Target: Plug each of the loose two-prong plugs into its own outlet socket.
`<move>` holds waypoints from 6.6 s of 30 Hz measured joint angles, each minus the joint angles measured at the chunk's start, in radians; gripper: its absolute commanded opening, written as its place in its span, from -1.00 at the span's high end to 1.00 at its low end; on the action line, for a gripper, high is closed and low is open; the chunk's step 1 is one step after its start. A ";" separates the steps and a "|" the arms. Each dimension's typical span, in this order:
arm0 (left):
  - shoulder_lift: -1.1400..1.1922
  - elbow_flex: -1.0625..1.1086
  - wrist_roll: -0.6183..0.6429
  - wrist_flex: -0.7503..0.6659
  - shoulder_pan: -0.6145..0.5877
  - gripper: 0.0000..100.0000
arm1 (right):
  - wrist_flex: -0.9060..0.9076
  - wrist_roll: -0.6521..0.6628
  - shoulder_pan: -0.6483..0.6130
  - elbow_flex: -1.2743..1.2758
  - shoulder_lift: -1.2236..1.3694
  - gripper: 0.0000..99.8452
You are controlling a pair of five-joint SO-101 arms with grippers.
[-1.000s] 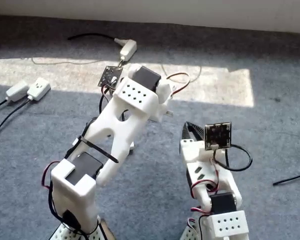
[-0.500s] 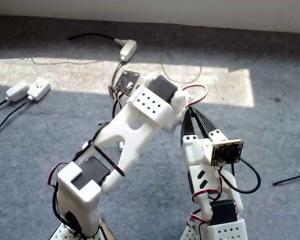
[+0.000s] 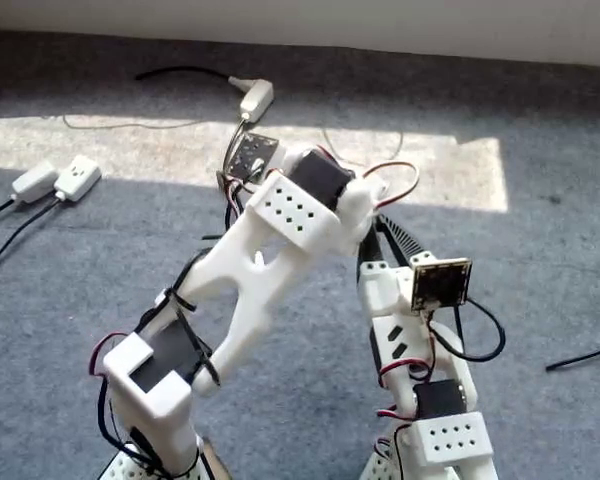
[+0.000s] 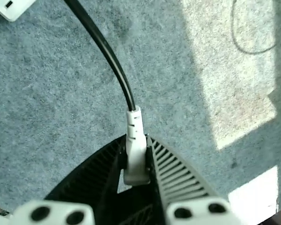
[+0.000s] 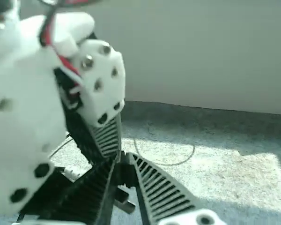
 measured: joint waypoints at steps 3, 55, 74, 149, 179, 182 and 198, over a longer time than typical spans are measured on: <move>-0.046 0.000 0.002 0.002 -0.005 0.98 | -0.107 -0.002 -0.006 0.000 0.176 0.98; 0.034 0.005 0.092 -0.164 -0.189 0.98 | 0.176 -0.034 0.025 -0.227 0.144 0.98; -0.091 0.015 0.092 -0.092 -0.115 0.98 | -0.150 0.011 -0.011 -0.344 0.848 0.98; -0.014 0.009 0.092 -0.129 -0.155 0.98 | 0.094 -0.020 -0.095 -0.203 0.017 0.98; -0.002 -0.172 0.092 0.081 -0.080 0.98 | -0.361 -0.002 0.005 -0.405 1.034 0.98; -0.002 -0.172 0.092 0.081 -0.075 0.98 | -0.361 0.000 0.101 -0.411 1.033 0.98; -0.002 -0.172 0.092 0.081 -0.075 0.98 | -0.141 -0.026 -0.012 -0.348 0.451 0.98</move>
